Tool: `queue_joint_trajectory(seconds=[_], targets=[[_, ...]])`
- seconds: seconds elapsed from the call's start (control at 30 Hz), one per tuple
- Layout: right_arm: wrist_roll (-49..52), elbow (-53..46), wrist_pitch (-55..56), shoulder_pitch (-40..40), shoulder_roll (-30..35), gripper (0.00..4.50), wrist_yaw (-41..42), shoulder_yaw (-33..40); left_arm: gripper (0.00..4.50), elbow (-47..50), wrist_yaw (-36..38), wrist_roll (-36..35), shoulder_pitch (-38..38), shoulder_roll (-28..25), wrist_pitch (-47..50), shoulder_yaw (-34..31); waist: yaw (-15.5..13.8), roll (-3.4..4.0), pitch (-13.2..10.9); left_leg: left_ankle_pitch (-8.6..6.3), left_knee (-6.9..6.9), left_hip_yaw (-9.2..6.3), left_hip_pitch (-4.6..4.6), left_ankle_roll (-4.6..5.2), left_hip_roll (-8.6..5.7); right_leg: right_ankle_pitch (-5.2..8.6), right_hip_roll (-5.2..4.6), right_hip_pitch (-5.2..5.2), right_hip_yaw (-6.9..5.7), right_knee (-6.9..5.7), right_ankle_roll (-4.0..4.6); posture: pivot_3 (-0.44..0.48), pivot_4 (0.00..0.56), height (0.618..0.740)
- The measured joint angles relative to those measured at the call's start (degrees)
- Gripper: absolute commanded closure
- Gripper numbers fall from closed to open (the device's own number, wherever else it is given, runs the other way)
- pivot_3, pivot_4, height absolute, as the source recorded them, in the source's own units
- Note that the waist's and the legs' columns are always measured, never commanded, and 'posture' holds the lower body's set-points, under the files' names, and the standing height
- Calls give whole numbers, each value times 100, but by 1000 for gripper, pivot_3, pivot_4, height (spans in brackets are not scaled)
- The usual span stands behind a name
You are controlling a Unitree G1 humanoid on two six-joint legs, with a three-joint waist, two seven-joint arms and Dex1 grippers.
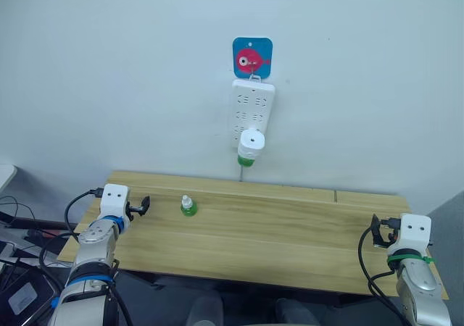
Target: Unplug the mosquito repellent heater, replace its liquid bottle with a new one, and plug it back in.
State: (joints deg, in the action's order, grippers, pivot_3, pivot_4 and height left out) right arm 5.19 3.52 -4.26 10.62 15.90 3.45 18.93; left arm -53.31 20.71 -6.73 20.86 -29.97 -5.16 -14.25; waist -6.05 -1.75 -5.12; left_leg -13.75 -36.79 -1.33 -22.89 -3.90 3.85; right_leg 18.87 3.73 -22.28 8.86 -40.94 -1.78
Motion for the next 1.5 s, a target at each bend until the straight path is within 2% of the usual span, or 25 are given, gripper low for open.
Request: queue_joint_trajectory(seconds=[0.23,0.53,0.9,1.1,1.23,1.37,1.47,1.5], targets=[[-52,-1,2,-1,-40,36,-95,-1,0,-67,-581,201,29,0,-254,23,-2,0,0,0,3,-1,0,0,0,2,-1,-1,0,1,-1,297,99,740],[16,-47,-88,-4,-42,36,20,-3,0,-101,-3,-151,113,4,-256,-154,-1,2,-5,0,8,-1,0,0,0,5,-1,-2,-1,1,1,302,103,740],[52,-131,-121,-6,-17,36,99,-3,0,200,283,-301,-44,4,-249,-189,1,17,-42,0,10,-1,-1,0,0,8,-1,-2,-1,4,2,309,117,740],[184,-821,-301,203,35,36,452,-30,0,1479,1003,-633,-434,-72,22,-179,2,36,-92,-1,16,-2,-4,-1,0,15,-3,-3,-1,4,6,303,130,740],[760,-1922,-689,410,184,36,1086,-199,0,3044,1972,-1233,-729,-613,823,-186,29,36,-170,-1,27,-9,-1,-1,8,25,-3,-3,-12,3,22,300,139,740],[1397,-2896,-1279,400,367,36,1515,-396,0,3911,2502,-1635,-586,-880,1587,-117,55,64,-242,-1,29,-11,-2,-1,4,28,-4,-2,-13,5,19,294,149,740],[1775,-3498,-1825,205,465,0,1541,-493,568,4160,2814,-1805,-74,-848,2019,167,15,53,-300,0,23,-24,-8,-1,2,29,-4,-2,-28,4,15,285,154,740],[1931,-3784,-2069,-1,546,0,1511,-577,871,4230,2934,-1886,316,-745,2221,336,-4,48,-336,0,14,-27,-13,-1,1,25,-2,-2,-29,4,9,282,156,740]])
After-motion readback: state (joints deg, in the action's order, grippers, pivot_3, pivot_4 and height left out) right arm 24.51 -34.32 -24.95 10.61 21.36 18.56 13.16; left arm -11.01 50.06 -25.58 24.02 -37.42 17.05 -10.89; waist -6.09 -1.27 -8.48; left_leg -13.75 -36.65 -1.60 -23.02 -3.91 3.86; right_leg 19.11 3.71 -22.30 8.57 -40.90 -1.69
